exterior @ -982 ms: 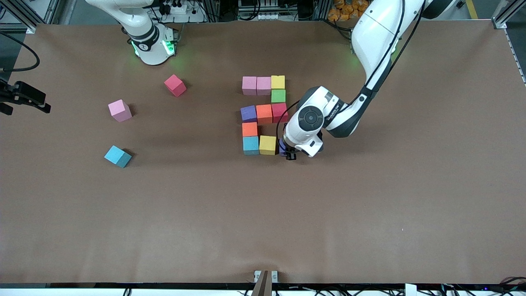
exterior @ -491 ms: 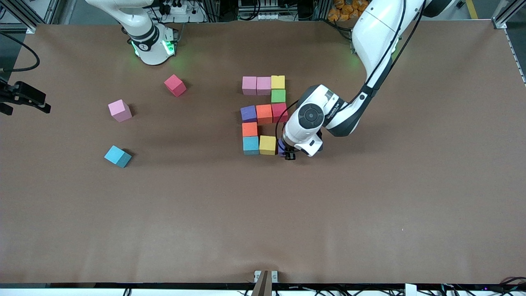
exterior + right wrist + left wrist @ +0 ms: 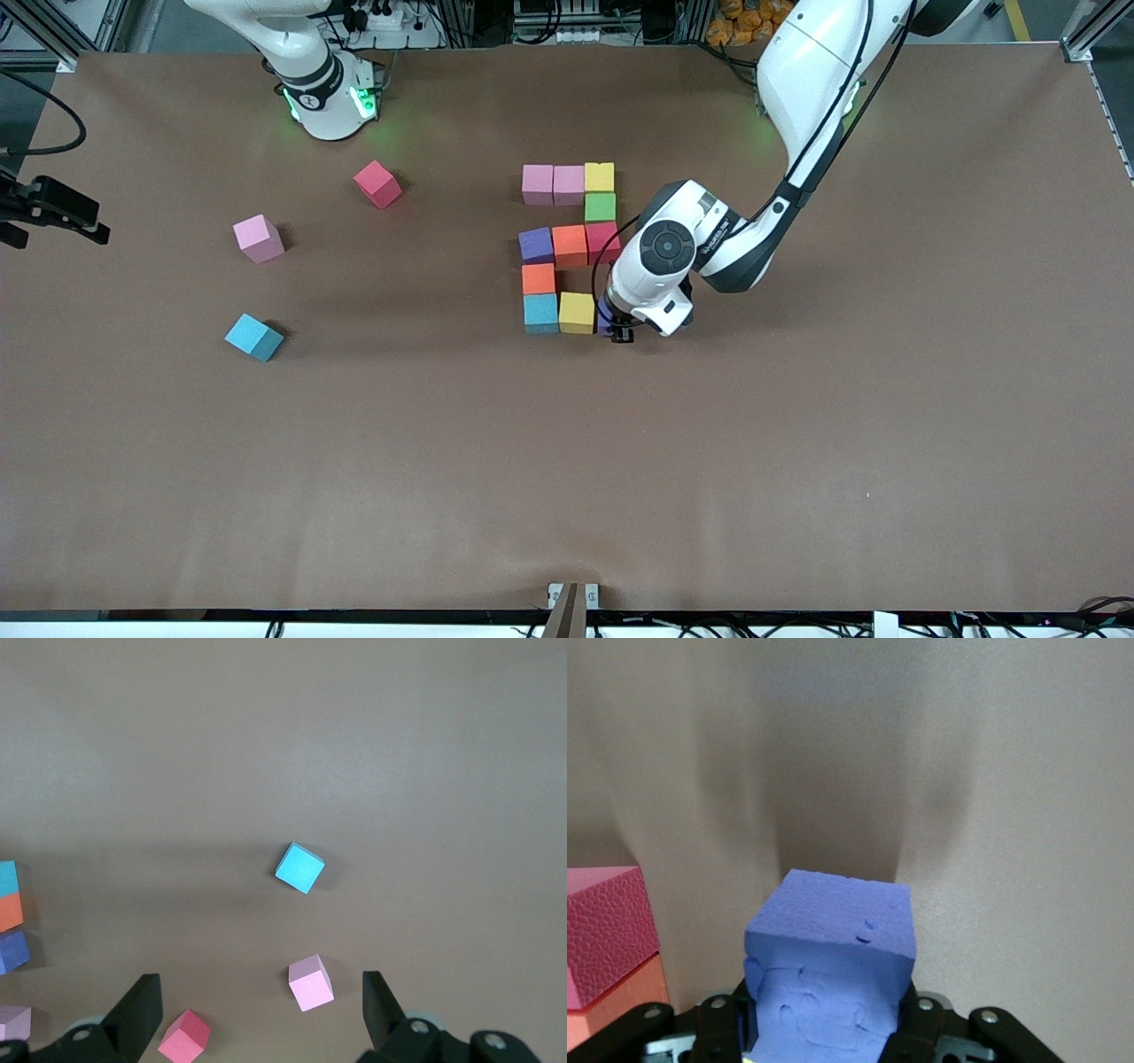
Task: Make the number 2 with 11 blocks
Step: 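Lower the purple cube beside the yellow cube with the left gripper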
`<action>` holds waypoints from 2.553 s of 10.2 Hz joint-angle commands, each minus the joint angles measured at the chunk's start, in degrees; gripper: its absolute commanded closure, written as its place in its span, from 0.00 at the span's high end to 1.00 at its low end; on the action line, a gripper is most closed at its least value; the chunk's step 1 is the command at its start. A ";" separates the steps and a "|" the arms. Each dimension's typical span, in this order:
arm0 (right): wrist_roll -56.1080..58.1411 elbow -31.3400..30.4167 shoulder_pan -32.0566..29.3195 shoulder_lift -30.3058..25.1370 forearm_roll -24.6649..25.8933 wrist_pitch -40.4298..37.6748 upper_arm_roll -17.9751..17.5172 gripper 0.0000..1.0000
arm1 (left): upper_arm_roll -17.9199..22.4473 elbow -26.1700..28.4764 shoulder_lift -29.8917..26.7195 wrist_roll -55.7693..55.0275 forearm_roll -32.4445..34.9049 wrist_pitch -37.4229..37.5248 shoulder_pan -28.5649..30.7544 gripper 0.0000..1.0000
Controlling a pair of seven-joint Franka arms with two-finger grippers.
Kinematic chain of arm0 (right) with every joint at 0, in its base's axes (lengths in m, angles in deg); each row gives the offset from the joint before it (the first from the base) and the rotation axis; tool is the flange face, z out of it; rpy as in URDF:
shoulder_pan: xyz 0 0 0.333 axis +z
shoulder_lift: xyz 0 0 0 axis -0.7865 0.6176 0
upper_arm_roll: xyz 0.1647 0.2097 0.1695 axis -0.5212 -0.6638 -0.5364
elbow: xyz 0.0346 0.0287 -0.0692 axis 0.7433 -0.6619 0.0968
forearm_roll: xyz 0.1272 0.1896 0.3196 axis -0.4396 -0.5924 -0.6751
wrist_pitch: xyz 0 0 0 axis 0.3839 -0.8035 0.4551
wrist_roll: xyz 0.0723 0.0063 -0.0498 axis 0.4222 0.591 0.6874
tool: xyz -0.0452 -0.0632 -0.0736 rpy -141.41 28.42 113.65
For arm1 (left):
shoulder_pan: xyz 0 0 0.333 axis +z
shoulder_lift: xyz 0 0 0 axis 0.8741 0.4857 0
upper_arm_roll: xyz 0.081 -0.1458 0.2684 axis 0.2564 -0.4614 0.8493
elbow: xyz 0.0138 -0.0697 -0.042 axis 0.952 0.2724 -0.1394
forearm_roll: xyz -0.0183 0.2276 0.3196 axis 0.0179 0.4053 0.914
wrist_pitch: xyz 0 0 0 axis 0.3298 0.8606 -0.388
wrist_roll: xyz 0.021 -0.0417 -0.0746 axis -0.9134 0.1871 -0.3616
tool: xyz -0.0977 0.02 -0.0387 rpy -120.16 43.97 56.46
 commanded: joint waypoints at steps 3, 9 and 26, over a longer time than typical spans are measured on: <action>-0.24 0.36 -0.40 0.12 -0.67 -0.10 -0.24 1.00 | 2.07 0.93 -0.62 0.20 -3.44 -3.22 -1.62 0.41; -0.42 0.45 0.04 0.12 -0.67 -0.19 -0.24 1.00 | 2.34 1.19 0.44 0.11 -3.53 -4.11 -2.76 0.41; -0.42 0.53 -0.04 0.12 -0.67 -0.19 -0.24 1.00 | 1.64 1.72 1.93 0.46 -5.29 -4.11 -2.15 1.00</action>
